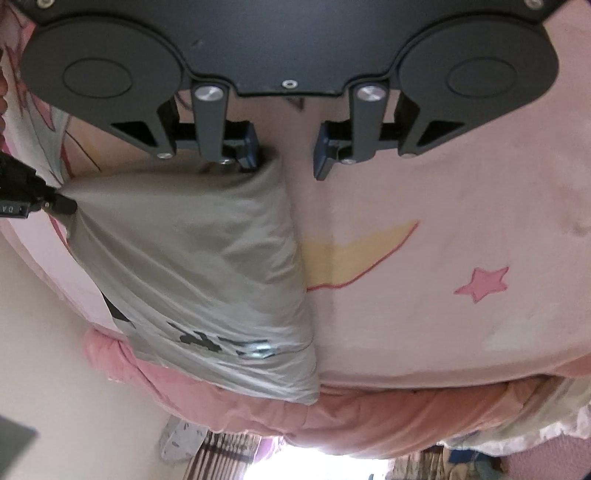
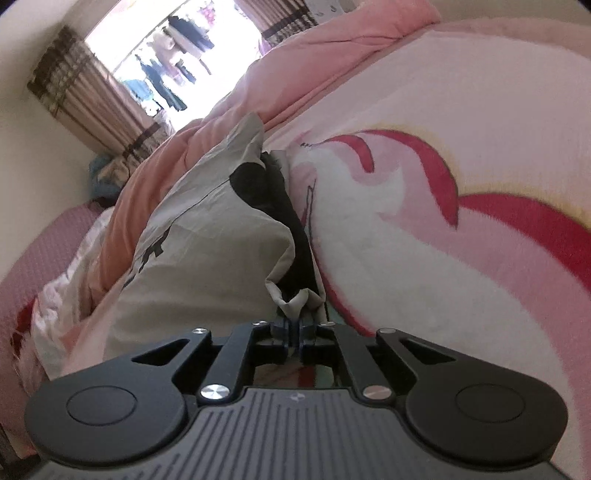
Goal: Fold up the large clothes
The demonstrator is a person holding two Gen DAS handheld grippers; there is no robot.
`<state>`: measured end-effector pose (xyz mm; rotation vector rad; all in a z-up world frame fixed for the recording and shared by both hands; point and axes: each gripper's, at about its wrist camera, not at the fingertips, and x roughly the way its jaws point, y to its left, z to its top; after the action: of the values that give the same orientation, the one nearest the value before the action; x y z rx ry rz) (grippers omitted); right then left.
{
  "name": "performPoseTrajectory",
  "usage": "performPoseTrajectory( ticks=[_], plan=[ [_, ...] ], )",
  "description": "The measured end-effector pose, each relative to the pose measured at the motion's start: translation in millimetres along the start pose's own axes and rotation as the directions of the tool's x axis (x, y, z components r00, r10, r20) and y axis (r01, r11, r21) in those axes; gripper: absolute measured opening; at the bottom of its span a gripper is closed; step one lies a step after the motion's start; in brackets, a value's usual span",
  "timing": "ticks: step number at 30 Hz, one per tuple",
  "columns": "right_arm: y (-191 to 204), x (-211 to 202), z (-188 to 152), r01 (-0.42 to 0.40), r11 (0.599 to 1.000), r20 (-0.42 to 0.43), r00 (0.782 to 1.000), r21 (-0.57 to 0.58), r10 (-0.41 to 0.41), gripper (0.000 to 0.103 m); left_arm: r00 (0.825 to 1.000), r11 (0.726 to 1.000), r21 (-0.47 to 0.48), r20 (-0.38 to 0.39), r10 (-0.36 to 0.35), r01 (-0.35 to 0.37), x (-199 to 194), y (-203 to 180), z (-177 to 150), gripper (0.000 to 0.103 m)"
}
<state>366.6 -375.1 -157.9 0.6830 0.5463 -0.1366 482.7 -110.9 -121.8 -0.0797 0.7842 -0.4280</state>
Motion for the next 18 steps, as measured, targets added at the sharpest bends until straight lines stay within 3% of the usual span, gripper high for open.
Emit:
performPoseTrajectory(
  ticks=[2, 3, 4, 7, 11, 15, 18],
  plan=[
    [4.4, -11.1, 3.4, 0.029, 0.999, 0.008, 1.0, -0.043, -0.028, 0.017, 0.999, 0.998, 0.028, -0.022, 0.048, -0.048, -13.2, 2.5, -3.6, 0.024],
    [7.4, -19.2, 5.5, 0.056, 0.996, 0.019, 0.998, -0.063, -0.055, 0.025, 0.994, 0.994, 0.044, -0.033, 0.104, -0.103, -20.8, 4.5, -3.4, 0.005],
    [12.8, -29.1, 7.6, 0.092, 0.992, 0.037, 0.995, -0.087, -0.089, 0.025, 0.991, 0.99, 0.049, -0.023, 0.135, -0.134, -29.1, 7.0, -1.8, 0.006],
    [33.2, -53.2, 11.5, 0.133, 0.981, 0.128, 0.985, -0.142, -0.116, 0.024, 0.998, 0.999, -0.015, 0.039, 0.041, -0.04, -52.9, 13.1, 14.3, 0.006],
    [66.7, -63.6, 12.8, 0.056, 0.973, 0.168, 0.986, -0.224, -0.018, 0.024, 0.987, 0.997, 0.035, 0.141, -0.08, 0.075, -59.6, -16.9, 35.9, 0.007],
    [81.6, -38.6, 2.6, 0.12, 0.946, 0.139, 0.987, -0.3, -0.081, 0.022, 0.981, 0.985, 0.069, 0.101, -0.166, 0.159, -31.7, -40.0, 41.6, 0.009],
    [75.9, -20.4, -5.2, 0.17, 0.935, 0.102, 0.984, -0.311, -0.145, 0.021, 0.991, 0.989, 0.079, 0.038, -0.131, 0.128, -6.9, -42.0, 30.7, 0.009]
  ],
)
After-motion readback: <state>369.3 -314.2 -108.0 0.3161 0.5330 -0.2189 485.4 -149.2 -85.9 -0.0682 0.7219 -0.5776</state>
